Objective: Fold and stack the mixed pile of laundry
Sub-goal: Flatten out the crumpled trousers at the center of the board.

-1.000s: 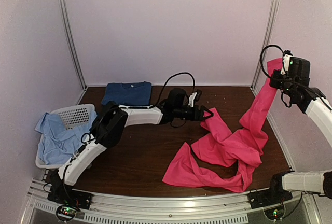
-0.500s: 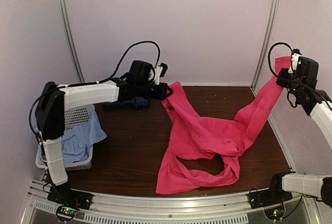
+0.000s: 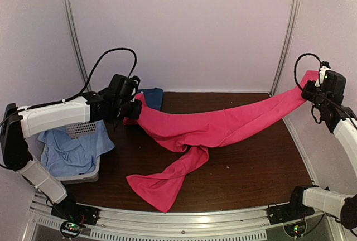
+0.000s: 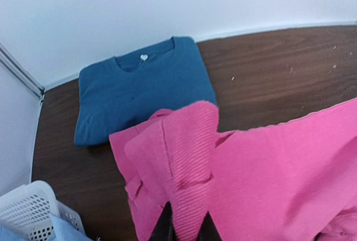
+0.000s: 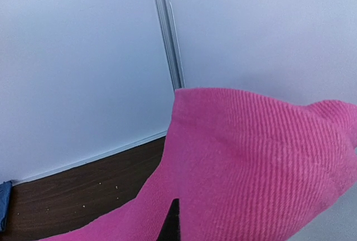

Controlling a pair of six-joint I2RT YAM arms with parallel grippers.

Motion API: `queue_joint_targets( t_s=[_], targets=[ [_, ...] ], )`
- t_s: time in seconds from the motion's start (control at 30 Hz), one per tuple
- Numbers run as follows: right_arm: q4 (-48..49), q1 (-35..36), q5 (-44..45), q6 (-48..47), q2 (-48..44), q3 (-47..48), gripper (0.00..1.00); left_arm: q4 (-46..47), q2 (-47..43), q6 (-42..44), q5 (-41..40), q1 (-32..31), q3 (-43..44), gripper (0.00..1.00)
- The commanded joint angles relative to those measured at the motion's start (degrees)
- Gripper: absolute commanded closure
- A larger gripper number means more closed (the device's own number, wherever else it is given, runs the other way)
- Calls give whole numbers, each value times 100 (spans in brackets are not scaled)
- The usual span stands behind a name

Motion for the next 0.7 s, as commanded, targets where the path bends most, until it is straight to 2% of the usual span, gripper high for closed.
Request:
queue_joint_targets(
  t_s=[0.0, 0.2, 0.4, 0.6, 0.67],
  targets=[
    [189, -193, -6, 142, -211, -267, 100, 139, -463, 8, -222, -18, -159, 100],
    [230, -354, -145, 308, -1, -274, 100, 102, -244, 235, 534, 97, 433, 100],
    [137, -453, -21, 334, 314, -298, 100, -644, 254, 190, 1208, 210, 1817, 100],
    [214, -702, 50, 428, 383, -188, 100, -1915, 822, 107, 938, 293, 3410, 100],
    [257, -784, -8, 469, 373, -156, 100, -1984, 882, 158, 937, 298, 3608, 100]
  ],
)
